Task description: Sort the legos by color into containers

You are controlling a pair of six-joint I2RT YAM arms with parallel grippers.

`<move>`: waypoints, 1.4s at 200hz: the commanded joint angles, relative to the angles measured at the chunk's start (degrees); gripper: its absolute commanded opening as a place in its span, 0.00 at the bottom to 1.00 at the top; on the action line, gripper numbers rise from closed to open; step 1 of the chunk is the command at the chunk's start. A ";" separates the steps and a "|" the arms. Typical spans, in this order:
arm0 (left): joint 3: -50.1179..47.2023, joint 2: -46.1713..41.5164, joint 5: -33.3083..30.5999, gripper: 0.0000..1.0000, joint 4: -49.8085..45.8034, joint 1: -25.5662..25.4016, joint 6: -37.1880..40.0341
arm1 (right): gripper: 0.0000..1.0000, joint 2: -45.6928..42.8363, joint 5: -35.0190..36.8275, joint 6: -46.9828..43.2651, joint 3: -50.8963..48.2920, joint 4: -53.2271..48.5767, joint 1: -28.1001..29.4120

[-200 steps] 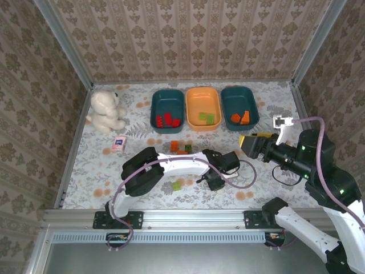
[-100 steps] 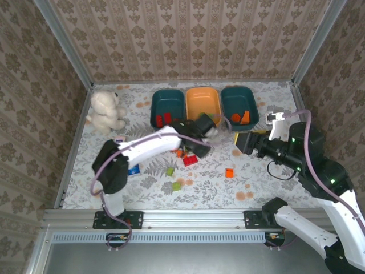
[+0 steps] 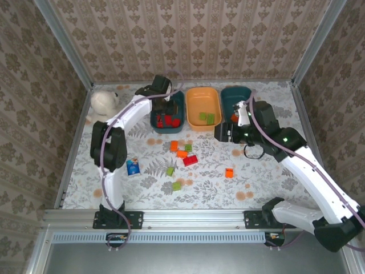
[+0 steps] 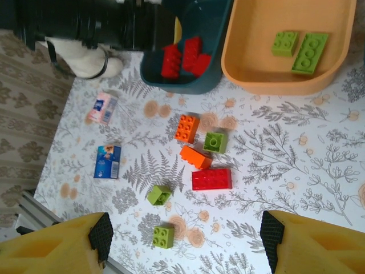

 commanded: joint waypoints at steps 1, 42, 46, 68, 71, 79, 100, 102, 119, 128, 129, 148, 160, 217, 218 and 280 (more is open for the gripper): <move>6.75 5.38 4.13 0.25 0.71 1.51 -3.13 | 0.72 2.57 -0.93 -0.46 2.45 2.98 0.90; 17.53 15.25 4.92 0.25 -3.64 1.89 -3.80 | 0.72 4.60 -0.74 0.27 3.15 4.17 1.16; 17.68 15.70 4.98 0.25 -3.58 1.87 -4.06 | 0.72 4.68 -0.81 0.31 3.07 4.23 1.14; 17.70 17.02 5.09 0.25 -3.65 1.95 -4.56 | 0.73 4.69 -0.94 0.49 2.66 4.32 1.15; 17.68 17.12 4.99 0.25 -3.74 1.88 -4.71 | 0.73 4.69 -0.92 0.49 2.54 4.33 1.17; 17.28 17.27 4.92 0.25 -3.77 1.92 -4.83 | 0.73 4.68 -0.83 0.49 2.37 4.38 1.13; 16.22 17.44 6.41 0.26 -3.61 1.87 -5.28 | 0.73 4.98 -0.82 0.41 2.09 4.52 1.10; 16.20 17.46 6.50 0.26 -3.61 1.87 -5.26 | 0.73 5.09 -0.82 0.41 2.14 4.56 1.07; 14.83 17.23 7.20 0.29 -3.30 1.57 -5.96 | 0.73 5.98 -1.04 0.17 2.25 4.39 1.06; 14.02 16.93 7.43 0.32 -3.03 1.43 -6.31 | 0.73 6.55 -1.10 -0.11 2.42 4.15 1.06; 13.96 16.90 7.46 0.33 -3.03 1.39 -6.40 | 0.72 6.63 -1.09 -0.12 2.43 4.06 1.06; 12.87 16.29 7.97 0.38 -2.76 1.34 -6.92 | 0.73 7.83 -1.03 -0.97 3.13 2.91 1.06; 12.70 15.91 8.19 0.40 -3.00 1.23 -6.99 | 0.73 8.21 -0.75 -1.58 3.39 2.41 1.14; 12.60 11.34 7.85 0.56 -2.81 1.28 -7.33 | 0.74 9.37 0.80 -4.26 4.17 1.05 1.81; 12.59 11.30 7.80 0.56 -2.87 1.27 -7.35 | 0.74 9.45 0.91 -4.35 4.23 0.93 1.87; 3.90 -4.77 4.69 0.59 1.09 3.60 -12.57 | 0.73 17.81 9.19 -11.61 7.71 -1.00 16.03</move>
